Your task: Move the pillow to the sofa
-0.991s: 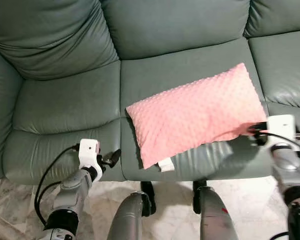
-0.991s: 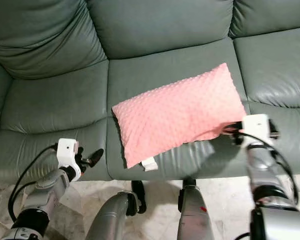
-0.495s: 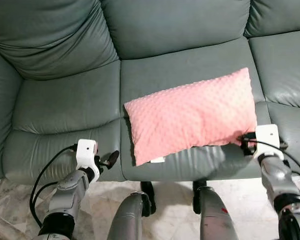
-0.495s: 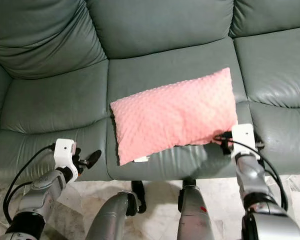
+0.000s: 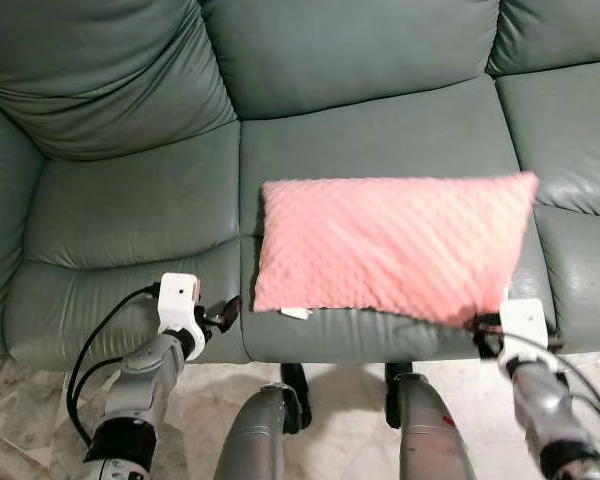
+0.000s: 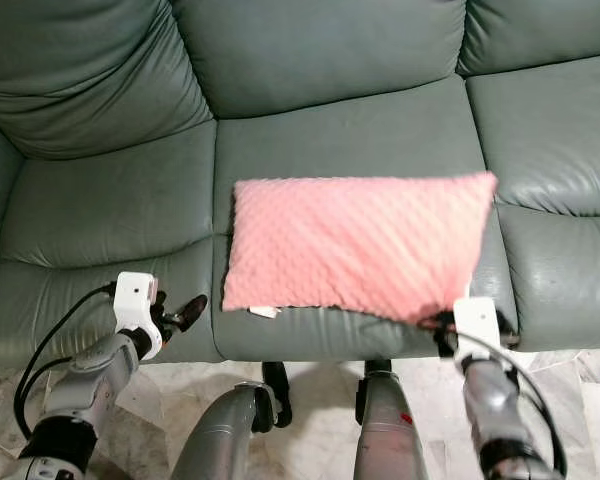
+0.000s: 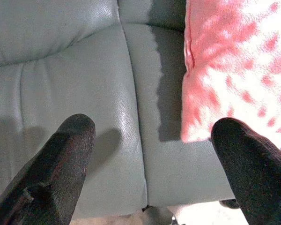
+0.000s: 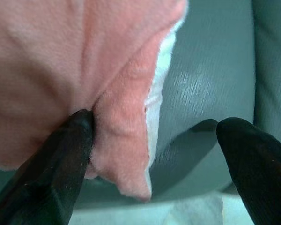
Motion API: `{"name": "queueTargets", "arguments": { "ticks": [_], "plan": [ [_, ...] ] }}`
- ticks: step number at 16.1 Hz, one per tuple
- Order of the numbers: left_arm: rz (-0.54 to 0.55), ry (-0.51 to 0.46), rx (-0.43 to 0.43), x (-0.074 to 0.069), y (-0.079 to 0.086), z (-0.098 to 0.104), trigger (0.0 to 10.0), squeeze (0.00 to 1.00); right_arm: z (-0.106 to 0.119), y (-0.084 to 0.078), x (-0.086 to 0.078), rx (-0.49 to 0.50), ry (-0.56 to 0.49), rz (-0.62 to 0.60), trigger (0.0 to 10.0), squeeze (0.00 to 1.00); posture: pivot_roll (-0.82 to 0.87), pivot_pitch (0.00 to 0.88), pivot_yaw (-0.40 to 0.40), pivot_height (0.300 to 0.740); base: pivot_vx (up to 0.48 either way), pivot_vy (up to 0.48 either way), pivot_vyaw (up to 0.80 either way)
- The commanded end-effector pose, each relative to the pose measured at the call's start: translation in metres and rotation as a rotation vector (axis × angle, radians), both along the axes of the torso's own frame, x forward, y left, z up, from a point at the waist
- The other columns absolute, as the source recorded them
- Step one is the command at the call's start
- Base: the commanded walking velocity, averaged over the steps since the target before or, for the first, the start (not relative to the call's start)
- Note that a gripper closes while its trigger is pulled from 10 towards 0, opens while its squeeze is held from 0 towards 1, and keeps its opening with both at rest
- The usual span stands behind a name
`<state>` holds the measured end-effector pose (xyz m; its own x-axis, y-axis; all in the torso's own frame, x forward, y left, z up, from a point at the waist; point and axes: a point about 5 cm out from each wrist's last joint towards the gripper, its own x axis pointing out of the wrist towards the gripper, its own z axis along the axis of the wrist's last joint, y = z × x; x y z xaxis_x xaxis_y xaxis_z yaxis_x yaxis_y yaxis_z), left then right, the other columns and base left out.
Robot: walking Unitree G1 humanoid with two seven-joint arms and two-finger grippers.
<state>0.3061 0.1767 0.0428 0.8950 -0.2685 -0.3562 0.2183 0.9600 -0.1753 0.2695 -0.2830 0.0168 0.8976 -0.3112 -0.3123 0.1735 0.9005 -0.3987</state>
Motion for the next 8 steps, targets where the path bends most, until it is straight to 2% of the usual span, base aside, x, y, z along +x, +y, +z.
{"name": "queueTargets", "arguments": {
  "ticks": [1, 3, 5, 6, 7, 8],
  "plan": [
    [0.034, 0.086, 0.004, -0.015, 0.008, -0.021, 10.0, 0.00, -0.034, -0.002, -0.037, -0.042, 0.165, -0.047, 10.0, 0.00, 0.02, 0.519, 0.271, 0.740, 0.000, 0.000, 0.00],
    [0.041, 0.082, -0.002, -0.012, 0.005, -0.019, 10.0, 0.00, -0.024, -0.011, -0.034, -0.179, 0.112, -0.099, 10.0, 0.00, 0.00, 0.507, 0.260, 0.740, 0.000, 0.000, 0.00],
    [0.045, 0.079, -0.010, -0.010, 0.004, -0.019, 10.0, 0.00, -0.008, -0.011, -0.022, -0.271, 0.016, -0.104, 10.0, 0.00, -0.02, 0.496, 0.252, 0.740, 0.000, 0.000, 0.00],
    [0.047, 0.079, -0.011, -0.009, 0.004, -0.019, 10.0, 0.00, 0.000, -0.007, -0.015, -0.302, -0.028, -0.095, 10.0, 0.00, -0.02, 0.494, 0.252, 0.740, 0.000, 0.000, 0.00],
    [0.049, 0.081, -0.015, -0.010, 0.002, -0.020, 10.0, 0.00, 0.012, 0.004, -0.002, -0.336, -0.102, -0.070, 10.0, 0.00, -0.02, 0.490, 0.252, 0.740, 0.000, 0.000, 0.00],
    [0.048, 0.081, -0.018, -0.009, 0.001, -0.020, 10.0, 0.00, 0.016, 0.009, 0.003, -0.336, -0.127, -0.054, 10.0, 0.00, -0.02, 0.488, 0.252, 0.740, 0.000, 0.000, 0.00]
  ]
}}
